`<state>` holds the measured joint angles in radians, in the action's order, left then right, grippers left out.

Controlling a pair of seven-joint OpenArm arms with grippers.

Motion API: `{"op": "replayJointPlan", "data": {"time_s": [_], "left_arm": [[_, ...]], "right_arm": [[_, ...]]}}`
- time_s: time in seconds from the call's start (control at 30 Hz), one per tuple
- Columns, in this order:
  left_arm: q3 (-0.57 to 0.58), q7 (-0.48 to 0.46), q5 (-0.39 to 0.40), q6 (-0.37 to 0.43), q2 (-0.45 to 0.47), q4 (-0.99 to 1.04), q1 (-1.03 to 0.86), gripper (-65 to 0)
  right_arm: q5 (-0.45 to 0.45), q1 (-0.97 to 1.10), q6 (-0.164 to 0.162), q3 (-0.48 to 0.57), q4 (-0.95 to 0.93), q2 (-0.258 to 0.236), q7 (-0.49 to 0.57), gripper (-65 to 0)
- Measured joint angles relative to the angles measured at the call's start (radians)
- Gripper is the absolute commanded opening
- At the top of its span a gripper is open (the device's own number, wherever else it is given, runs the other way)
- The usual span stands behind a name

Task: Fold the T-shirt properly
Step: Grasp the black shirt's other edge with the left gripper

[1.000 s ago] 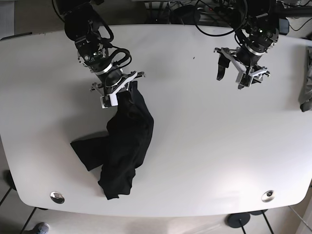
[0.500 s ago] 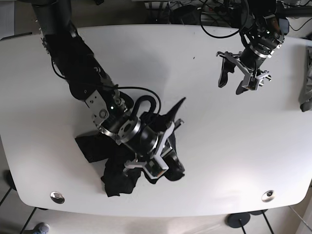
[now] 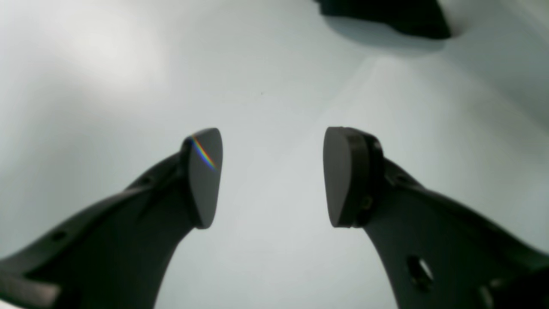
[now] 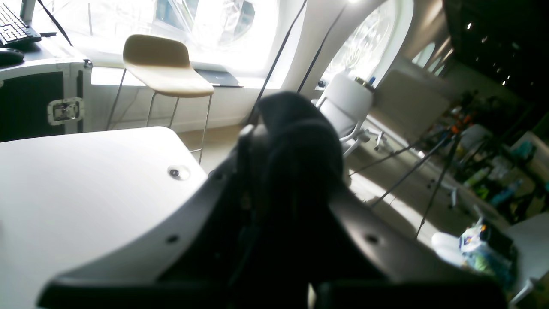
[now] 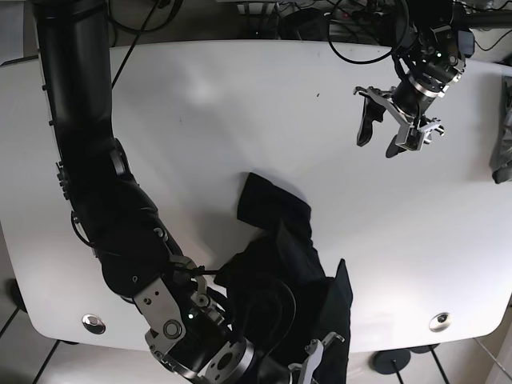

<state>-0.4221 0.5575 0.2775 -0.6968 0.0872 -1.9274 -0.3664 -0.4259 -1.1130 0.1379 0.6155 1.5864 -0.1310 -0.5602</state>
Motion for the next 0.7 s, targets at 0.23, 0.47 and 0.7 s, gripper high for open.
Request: {"op": "replayJointPlan", "data": {"time_s": [0.23,0.47,0.7], "left_arm": [[0.003,-0.002,-0.002,0.001,-0.005,0.160,0.109,-31.1],[0.069,-0.005,0.011,0.045,0.001,0.299,0.255,-15.6],[0.269,-0.023,-0.002,0.144,0.000,0.425,0.364,-14.7]], "right_arm": [[-0.007,-0.103,0.034,0.001,-0.032,0.005,0.005,-63.1],[-0.006,-0.063,0.039,0.001,-0.032,-0.008,0.005,-63.1],[0.004,-0.020,0.039,-0.097,-0.032,-0.016,0.005,-62.9]]}}
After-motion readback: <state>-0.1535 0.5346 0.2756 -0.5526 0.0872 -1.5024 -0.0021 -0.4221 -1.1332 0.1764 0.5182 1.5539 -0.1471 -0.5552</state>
